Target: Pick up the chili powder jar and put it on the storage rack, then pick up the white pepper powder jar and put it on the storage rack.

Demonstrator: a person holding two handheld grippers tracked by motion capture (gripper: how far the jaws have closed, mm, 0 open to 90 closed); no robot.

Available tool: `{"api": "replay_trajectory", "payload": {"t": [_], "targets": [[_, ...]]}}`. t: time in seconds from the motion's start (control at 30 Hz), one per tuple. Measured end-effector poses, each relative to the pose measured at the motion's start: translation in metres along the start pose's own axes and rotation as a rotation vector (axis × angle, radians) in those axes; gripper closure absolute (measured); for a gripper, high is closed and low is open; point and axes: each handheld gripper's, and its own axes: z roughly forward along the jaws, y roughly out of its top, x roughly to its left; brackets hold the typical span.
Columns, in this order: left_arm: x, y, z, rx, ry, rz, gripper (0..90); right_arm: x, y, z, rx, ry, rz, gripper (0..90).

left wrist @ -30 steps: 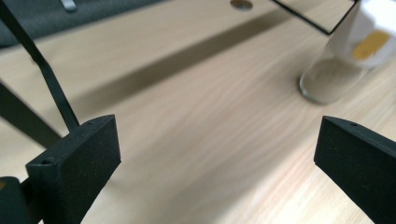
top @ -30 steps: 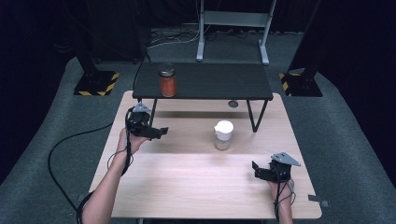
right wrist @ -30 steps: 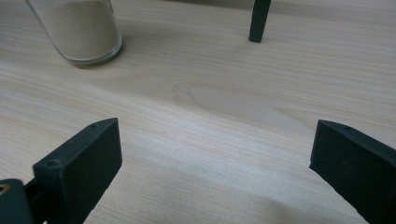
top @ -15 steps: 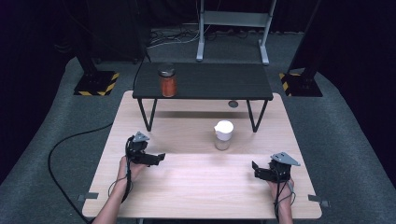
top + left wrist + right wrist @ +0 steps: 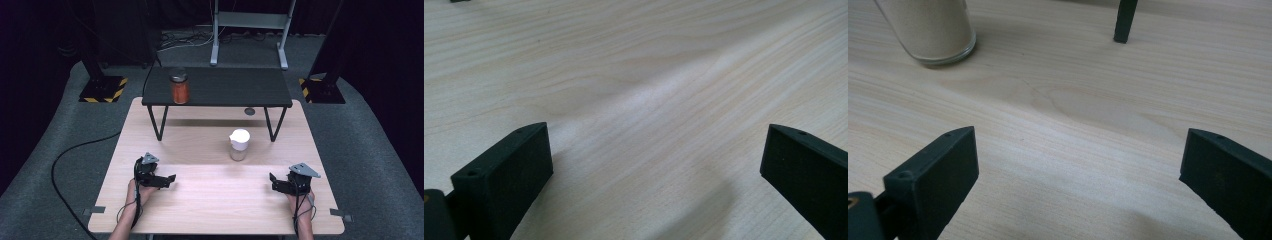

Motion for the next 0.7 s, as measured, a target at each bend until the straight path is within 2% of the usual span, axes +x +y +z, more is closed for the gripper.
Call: {"api": "replay_trajectory", "payload": {"t": [0.23,0.43,0.7], "targets": [[-0.003,-0.004,0.0,-0.012,0.008,0.005,0.4,0.001,0.0,0.0,0.001,-0.003,-0.003,1.3],[-0.007,-0.002,0.001,-0.003,0.024,0.022,0.3,0.001,0.0,0.0,0.0,-0.003,-0.004,1.3],[-0.029,0.003,0.005,0.036,0.111,0.081,0.7,0.001,-0.002,-0.001,-0.008,-0.003,-0.006,1.3]]}}
